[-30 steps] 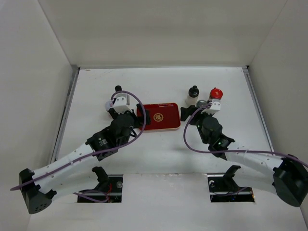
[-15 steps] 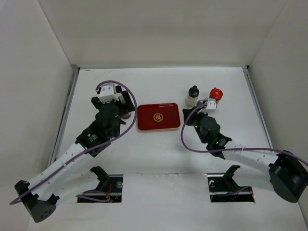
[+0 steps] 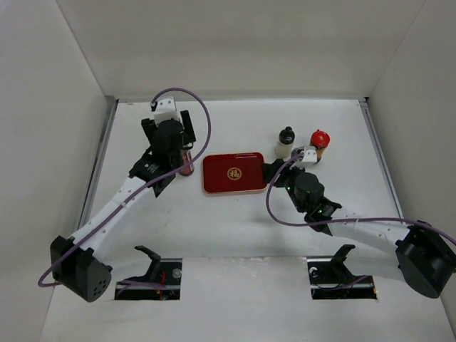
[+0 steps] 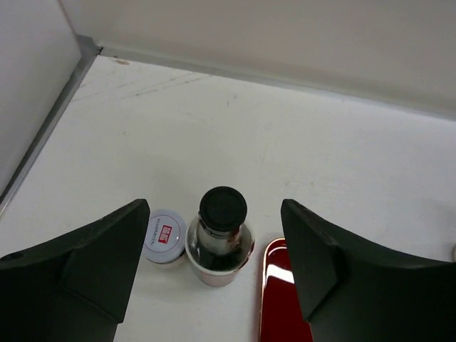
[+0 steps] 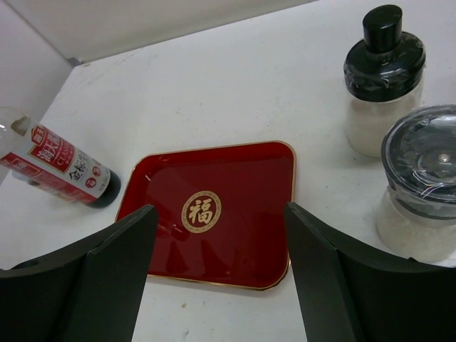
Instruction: Organize the condiment bottles
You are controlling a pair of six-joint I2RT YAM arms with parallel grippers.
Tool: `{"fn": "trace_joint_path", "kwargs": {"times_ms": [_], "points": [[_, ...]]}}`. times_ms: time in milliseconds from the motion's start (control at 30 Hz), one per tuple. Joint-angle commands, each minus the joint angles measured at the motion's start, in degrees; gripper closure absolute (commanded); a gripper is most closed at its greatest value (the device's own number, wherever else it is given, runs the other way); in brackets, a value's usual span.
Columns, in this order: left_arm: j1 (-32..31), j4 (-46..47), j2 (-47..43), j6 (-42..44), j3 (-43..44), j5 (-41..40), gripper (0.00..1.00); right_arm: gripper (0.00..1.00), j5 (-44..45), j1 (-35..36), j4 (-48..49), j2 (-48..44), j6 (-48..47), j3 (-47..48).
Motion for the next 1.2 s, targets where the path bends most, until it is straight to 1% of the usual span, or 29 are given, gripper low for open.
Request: {"fn": "trace_joint_path", "kwargs": {"times_ms": [0,200,467,600,667,700,767,800,867,933,1033,1167], "points": [[1.02,0.78,2.31,-0.41,2.88,3.65,0.27,0.22,-1.12,1.25,3.13,-0.02,-0.29,1.53],[2.69,2.1,4.86,-1.03,2.09,3.12,0.33,0.22,-0.95,1.25,3.39,0.07,-0.73,1.53],[4.36,5.17,7.5,-3.22,-0.11,3.47,0.54,0.21,-0.95,1.25,3.39,-0.46,-0.73,1.18],[4.27,5.97,8.73,-3.75,0.15,3.82,0.56,0.22,-1.12,1.25,3.39,-0.1,-0.73,1.18],[4.45,6.23,8.9,-3.75,0.24,3.82,0.67,0.22,-1.04,1.25,3.39,-0.02,-0.73,1.18],[4.45,6.32,8.82,-3.84,0.15,3.82,0.7,0.22,-1.04,1.25,3.39,0.16,-0.73,1.18],[4.27,6.41,8.47,-4.02,-0.2,3.74,0.72,0.22,-1.04,1.25,3.39,0.33,-0.73,1.18],[4.19,6.5,8.38,-4.02,-0.46,3.47,0.74,0.22,-1.04,1.25,3.39,0.16,-0.73,1.18],[4.27,7.11,7.94,-4.02,-0.99,3.56,0.83,0.22,-1.04,1.25,3.39,-0.1,-0.73,1.1],[4.19,7.29,6.72,-4.11,-1.16,3.12,0.87,0.22,-0.95,1.08,3.39,-0.28,-0.65,0.92],[3.05,8.69,4.08,-3.67,-0.9,1.81,0.89,0.22,-1.04,0.99,3.39,-0.81,-0.65,0.83],[2.17,9.04,2.32,-2.79,2.25,1.62,0.91,0.22,-1.04,1.07,3.66,-1.07,-0.56,0.66]]}}
